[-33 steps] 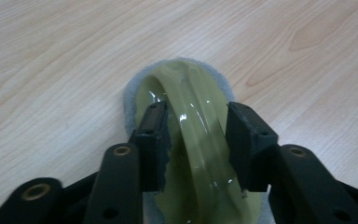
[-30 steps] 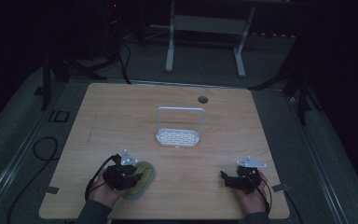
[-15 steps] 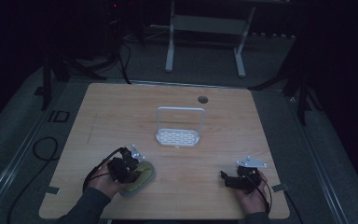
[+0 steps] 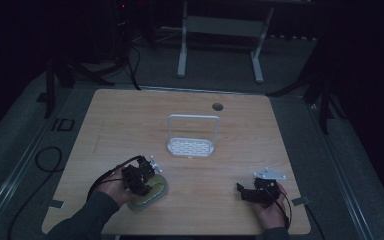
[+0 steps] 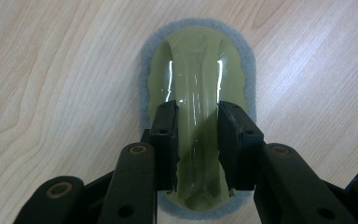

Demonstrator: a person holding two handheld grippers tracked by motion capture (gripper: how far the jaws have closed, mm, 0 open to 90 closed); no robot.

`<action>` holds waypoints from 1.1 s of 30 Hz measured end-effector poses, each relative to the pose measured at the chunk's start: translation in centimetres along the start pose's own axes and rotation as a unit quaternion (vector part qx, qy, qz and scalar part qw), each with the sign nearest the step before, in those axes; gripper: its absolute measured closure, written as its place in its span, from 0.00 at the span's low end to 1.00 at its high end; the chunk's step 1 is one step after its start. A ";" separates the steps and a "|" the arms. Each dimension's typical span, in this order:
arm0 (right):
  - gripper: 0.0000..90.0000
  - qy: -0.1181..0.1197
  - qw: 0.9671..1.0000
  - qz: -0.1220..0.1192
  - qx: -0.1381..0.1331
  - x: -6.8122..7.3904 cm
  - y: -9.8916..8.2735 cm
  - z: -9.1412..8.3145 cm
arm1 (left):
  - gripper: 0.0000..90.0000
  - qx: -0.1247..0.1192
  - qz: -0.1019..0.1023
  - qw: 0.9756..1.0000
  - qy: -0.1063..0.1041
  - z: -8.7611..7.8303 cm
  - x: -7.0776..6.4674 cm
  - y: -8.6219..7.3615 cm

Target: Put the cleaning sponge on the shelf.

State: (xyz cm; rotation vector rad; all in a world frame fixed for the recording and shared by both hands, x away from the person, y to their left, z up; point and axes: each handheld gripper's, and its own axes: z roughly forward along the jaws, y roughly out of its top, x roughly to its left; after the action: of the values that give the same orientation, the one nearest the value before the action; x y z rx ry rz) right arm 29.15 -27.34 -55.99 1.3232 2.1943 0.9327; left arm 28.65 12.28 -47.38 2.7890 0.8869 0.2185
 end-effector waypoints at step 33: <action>0.15 0.000 1.000 0.000 0.000 0.0 0.0 0.0 | 0.80 0.004 0.079 0.996 0.031 -0.4 -0.4 2.5</action>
State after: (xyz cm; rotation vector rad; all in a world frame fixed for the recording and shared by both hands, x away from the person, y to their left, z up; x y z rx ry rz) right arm 29.16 -27.35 -55.99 1.3221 2.1941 0.9325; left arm 29.65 10.11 -46.39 2.8760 0.6821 0.3283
